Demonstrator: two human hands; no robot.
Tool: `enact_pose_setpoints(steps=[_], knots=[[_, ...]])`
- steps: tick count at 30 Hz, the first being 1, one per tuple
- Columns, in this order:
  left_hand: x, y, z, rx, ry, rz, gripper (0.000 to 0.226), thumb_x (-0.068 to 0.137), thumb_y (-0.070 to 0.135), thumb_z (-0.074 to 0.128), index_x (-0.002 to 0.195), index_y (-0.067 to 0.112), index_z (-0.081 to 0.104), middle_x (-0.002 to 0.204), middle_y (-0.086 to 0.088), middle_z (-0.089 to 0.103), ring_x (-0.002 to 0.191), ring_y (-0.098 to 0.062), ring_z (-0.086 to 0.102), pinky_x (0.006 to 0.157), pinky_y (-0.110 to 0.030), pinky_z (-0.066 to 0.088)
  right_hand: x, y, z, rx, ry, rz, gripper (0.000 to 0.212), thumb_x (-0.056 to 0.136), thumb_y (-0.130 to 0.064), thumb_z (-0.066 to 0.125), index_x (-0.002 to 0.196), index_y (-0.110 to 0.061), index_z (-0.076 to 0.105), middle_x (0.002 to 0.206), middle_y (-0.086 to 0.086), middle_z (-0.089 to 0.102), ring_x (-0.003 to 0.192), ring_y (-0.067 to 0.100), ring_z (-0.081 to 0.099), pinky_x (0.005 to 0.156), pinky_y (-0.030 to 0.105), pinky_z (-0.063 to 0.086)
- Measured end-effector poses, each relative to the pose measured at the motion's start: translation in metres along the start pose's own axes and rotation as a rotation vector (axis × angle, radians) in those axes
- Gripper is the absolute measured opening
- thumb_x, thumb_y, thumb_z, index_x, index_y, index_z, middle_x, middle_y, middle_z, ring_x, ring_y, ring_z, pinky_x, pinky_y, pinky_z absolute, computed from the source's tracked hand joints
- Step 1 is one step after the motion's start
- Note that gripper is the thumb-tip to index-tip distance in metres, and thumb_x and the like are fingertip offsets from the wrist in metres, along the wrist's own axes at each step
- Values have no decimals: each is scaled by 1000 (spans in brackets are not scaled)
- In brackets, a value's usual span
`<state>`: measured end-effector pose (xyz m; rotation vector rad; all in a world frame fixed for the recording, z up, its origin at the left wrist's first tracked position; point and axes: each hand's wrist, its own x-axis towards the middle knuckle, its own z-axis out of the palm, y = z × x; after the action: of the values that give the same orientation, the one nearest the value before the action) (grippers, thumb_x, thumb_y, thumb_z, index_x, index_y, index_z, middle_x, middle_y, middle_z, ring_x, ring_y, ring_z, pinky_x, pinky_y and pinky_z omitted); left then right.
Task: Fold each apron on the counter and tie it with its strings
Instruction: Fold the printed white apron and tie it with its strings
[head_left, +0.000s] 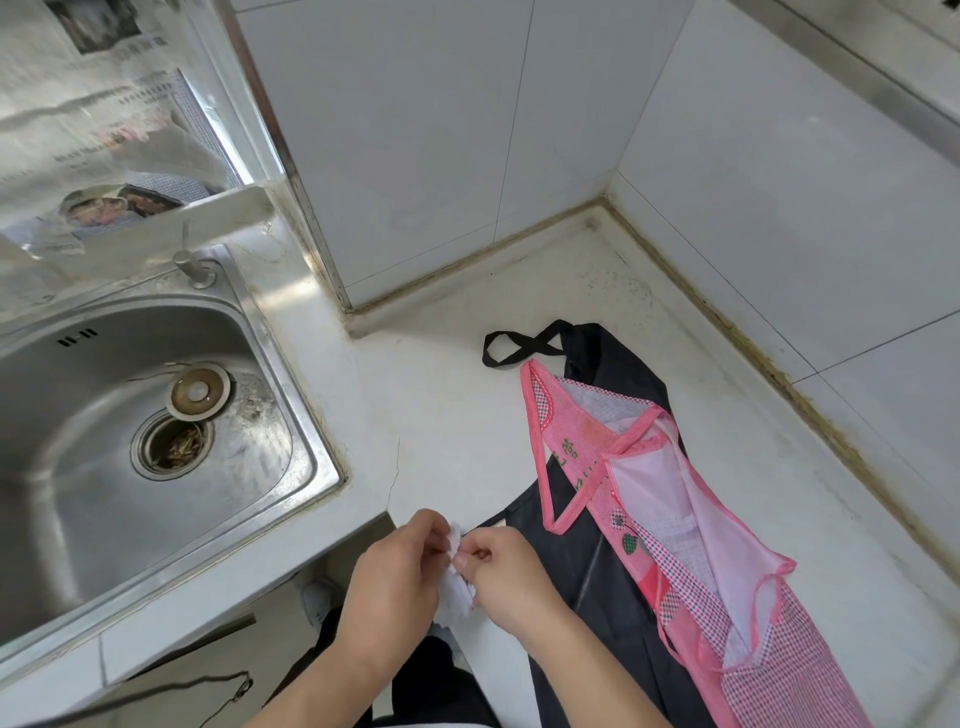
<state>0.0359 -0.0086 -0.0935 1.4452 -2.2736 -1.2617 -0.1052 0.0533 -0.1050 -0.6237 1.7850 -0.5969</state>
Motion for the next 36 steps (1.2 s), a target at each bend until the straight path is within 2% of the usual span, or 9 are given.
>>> enact_pose_setpoints(steps=[3, 7, 11, 18, 21, 27, 29, 32, 36], knots=[[-2, 3, -2, -32, 38, 23, 25, 94, 15, 68, 96, 37, 56, 101, 21, 61, 93, 1, 65, 76, -18, 53, -1, 0, 2, 123, 33, 36, 26, 98, -15, 61, 74, -15, 71, 68, -8, 57, 68, 10, 55, 69, 29, 47], [-4, 1, -3, -41, -26, 93, 12, 91, 19, 72, 91, 30, 66, 108, 19, 54, 98, -3, 61, 75, -10, 45, -4, -1, 1, 144, 79, 23, 43, 100, -13, 59, 60, -28, 65, 58, -13, 49, 60, 7, 44, 60, 23, 38], [-1, -7, 2, -2, -22, 131, 7, 92, 17, 74, 87, 21, 73, 110, 23, 51, 103, 3, 57, 78, -7, 43, -6, 0, 2, 166, 114, 2, 28, 98, -12, 63, 75, -22, 74, 68, -11, 63, 65, 0, 56, 62, 13, 41], [7, -13, 8, 60, -27, 207, 20, 92, 6, 70, 77, 17, 61, 104, 18, 46, 88, -6, 58, 73, -22, 49, -8, 5, 4, 307, 201, 31, 14, 86, -4, 77, 87, -18, 77, 76, 2, 73, 65, 13, 68, 69, 34, 62], [7, -17, 12, 73, -29, 192, 20, 92, 4, 68, 78, 16, 60, 103, 20, 43, 86, -7, 57, 73, -23, 48, -10, 8, 9, 322, 269, 55, 25, 78, -6, 83, 88, -24, 68, 72, 2, 67, 64, 15, 66, 73, 42, 60], [2, -28, 15, 81, -72, 138, 28, 82, -10, 59, 78, 17, 54, 99, 19, 41, 85, -10, 54, 69, -18, 47, -13, 20, 17, 350, 359, 80, 30, 78, 4, 80, 90, -21, 68, 68, 3, 62, 62, 17, 64, 67, 33, 58], [1, -31, 14, 99, -78, 121, 32, 78, -13, 57, 76, 19, 52, 98, 20, 41, 83, -10, 54, 69, -22, 49, -14, 23, 18, 349, 362, 68, 30, 80, 8, 77, 91, -19, 69, 69, 6, 61, 61, 18, 65, 63, 31, 59], [2, -32, 14, 93, -76, 94, 30, 80, -12, 57, 75, 17, 51, 97, 19, 41, 80, -12, 53, 68, -28, 49, -16, 24, 15, 346, 376, 39, 29, 82, 13, 72, 91, -14, 69, 74, 17, 62, 61, 26, 70, 56, 22, 55], [5, -29, 13, 96, -64, 101, 28, 86, -8, 58, 75, 16, 50, 96, 17, 41, 78, -11, 53, 69, -30, 50, -17, 26, 13, 314, 395, 13, 29, 83, 12, 72, 90, -17, 68, 79, 23, 64, 63, 28, 72, 59, 21, 56]])
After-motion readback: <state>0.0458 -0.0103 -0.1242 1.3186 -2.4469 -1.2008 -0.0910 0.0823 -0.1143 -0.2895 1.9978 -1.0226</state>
